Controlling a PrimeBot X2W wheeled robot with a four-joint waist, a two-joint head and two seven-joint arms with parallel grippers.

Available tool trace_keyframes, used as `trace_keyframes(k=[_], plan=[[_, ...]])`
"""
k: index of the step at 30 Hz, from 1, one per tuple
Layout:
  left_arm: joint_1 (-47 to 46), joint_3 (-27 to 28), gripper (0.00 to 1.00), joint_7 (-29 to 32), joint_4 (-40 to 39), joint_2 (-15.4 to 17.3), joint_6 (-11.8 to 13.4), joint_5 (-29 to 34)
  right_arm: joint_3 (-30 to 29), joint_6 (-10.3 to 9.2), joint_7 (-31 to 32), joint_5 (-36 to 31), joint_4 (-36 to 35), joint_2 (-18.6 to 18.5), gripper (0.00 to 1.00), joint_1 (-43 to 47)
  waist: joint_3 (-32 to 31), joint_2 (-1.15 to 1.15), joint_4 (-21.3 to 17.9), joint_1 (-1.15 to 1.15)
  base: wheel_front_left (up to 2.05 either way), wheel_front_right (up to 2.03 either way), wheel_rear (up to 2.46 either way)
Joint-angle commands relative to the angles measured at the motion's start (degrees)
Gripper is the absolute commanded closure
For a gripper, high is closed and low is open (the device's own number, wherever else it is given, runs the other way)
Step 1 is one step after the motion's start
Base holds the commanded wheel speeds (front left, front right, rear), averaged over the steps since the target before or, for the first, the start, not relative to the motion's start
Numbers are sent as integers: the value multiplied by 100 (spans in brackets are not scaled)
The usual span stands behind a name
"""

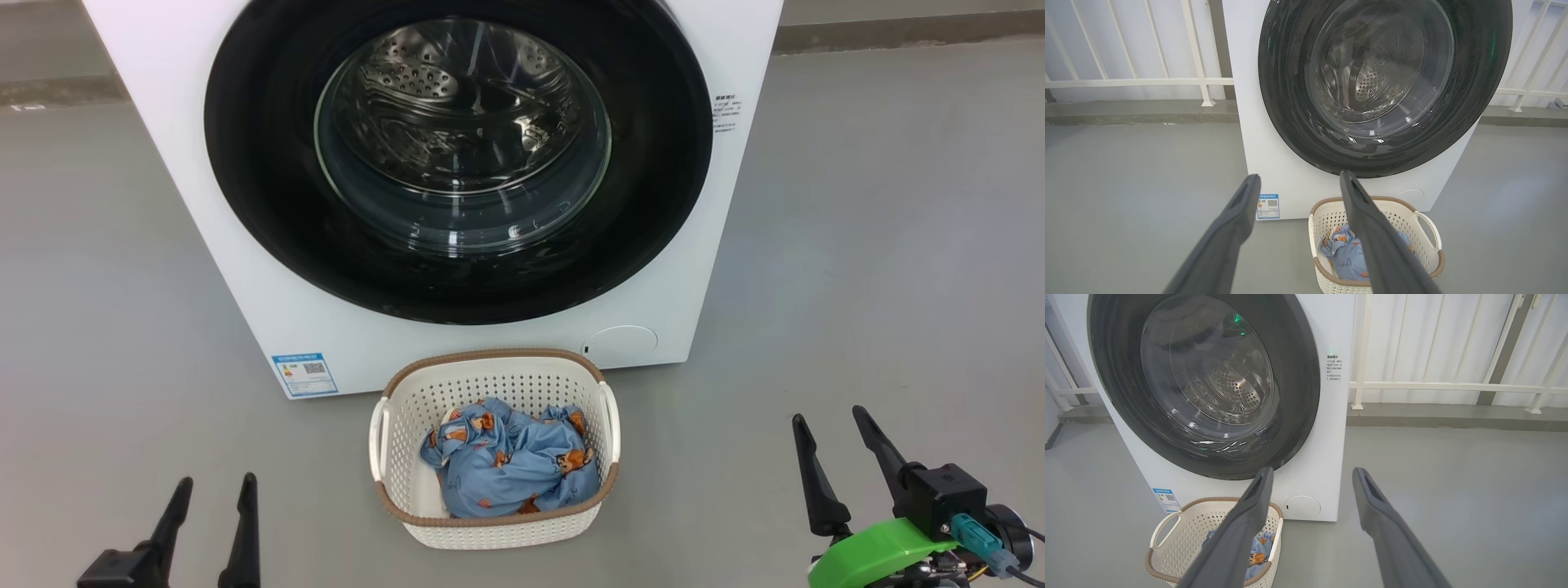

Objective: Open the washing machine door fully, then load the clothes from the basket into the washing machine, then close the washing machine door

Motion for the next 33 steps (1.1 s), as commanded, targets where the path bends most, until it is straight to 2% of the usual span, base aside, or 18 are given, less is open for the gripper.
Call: trace_keyframes(k=[1, 26, 33], plan=[[-213, 224, 0, -70, -138, 95, -17, -49, 127, -8, -69, -54, -156, -52, 0, -252, 0, 0, 1, 0, 0, 0, 0], [-229, 219, 0, -70, -70, 143, -16, 228, 21, -8, -69, -70, -269, -52, 0, -96, -75, 0, 61, 0, 0, 0, -1], [-234, 239, 0, -70, -122, 120, -16, 248, -12, -8, -69, -81, -323, -52, 0, -88, -54, 0, 77, 0, 40, 40, -80]])
